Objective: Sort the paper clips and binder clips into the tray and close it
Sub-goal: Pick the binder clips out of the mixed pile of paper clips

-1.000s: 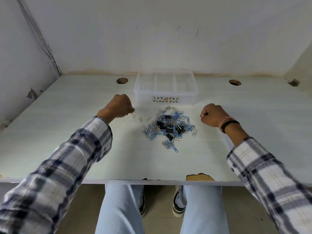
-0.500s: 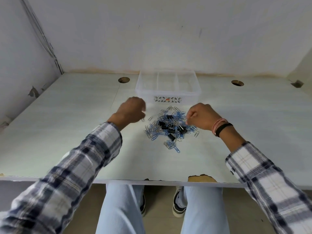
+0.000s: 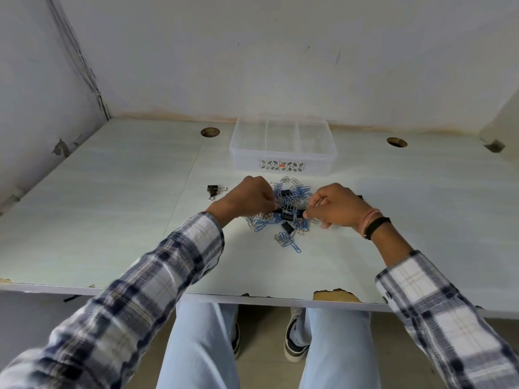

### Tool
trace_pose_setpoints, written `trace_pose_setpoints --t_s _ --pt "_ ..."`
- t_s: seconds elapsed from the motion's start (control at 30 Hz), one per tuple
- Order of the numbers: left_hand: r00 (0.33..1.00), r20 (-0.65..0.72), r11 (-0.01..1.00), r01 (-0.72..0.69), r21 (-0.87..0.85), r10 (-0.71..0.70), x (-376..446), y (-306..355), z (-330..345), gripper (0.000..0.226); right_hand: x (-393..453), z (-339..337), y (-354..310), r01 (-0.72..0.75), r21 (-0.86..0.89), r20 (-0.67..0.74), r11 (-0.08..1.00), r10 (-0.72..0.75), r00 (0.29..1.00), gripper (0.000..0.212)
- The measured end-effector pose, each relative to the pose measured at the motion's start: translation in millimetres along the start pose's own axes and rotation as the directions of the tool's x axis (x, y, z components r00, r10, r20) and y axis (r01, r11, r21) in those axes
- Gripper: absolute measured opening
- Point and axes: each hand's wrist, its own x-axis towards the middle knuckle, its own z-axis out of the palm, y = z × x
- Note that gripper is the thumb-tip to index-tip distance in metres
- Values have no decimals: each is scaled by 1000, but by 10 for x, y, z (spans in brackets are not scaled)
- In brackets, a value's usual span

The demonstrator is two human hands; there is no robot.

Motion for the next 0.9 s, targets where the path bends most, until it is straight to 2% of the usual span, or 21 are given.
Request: trace_pose_setpoints --t_s 0.07,0.17,0.23,0.3,0.33,0.4,0.47,0.53,0.63,0.7,0.8,0.83,0.87,0.9 --pt "1000 -31 999 1 -36 -2 -8 -26 -24 13 -35 -82 10 -53 261 45 964 43 998 25" --pt "997 -72 991 7 -137 -17 -20 -58 -70 15 -49 -152 42 -216 637 162 739 146 976 28" --pt "994 -96 961 19 -275 -47 -24 -71 -83 21 -47 -157 69 -292 777 231 557 179 956 28" --pt "989 -89 869 56 -492 -115 -54 -38 -97 22 -29 -152 105 -328 834 260 443 208 943 29" --pt "986 -68 797 82 -599 -153 -72 -15 -98 22 -23 -142 113 -339 827 263 449 224 938 27" --pt "979 -30 689 119 -715 -200 -95 4 -97 23 -20 -117 104 -344 738 230 580 263 937 19" --pt "977 -31 694 126 -709 -210 -84 -24 -94 25 -13 -94 77 -318 592 158 740 281 947 13" --pt "979 -40 746 128 -654 -202 -80 -54 -89 24 -12 -86 60 -270 497 103 825 253 962 14" --pt "981 -44 731 112 -673 -191 -98 -63 -90 23 -28 -105 34 -185 496 50 848 185 982 19" --pt "980 -13 607 113 -787 -200 -117 -26 -97 24 -22 -109 26 -140 533 9 834 160 987 16" --pt "966 97 330 175 -928 -240 -139 33 -121 16 -12 -99 20 -86 560 -36 824 128 991 8" --pt "958 128 267 198 -943 -257 -145 45 -121 13 -21 -101 18 -71 561 -35 825 109 993 7" --pt "951 149 242 217 -946 -270 -147 55 -113 12 -31 -107 19 -59 569 -27 820 90 996 7" --pt "948 155 259 229 -938 -278 -150 70 -97 12 -44 -118 20 -51 589 -14 807 73 997 8"
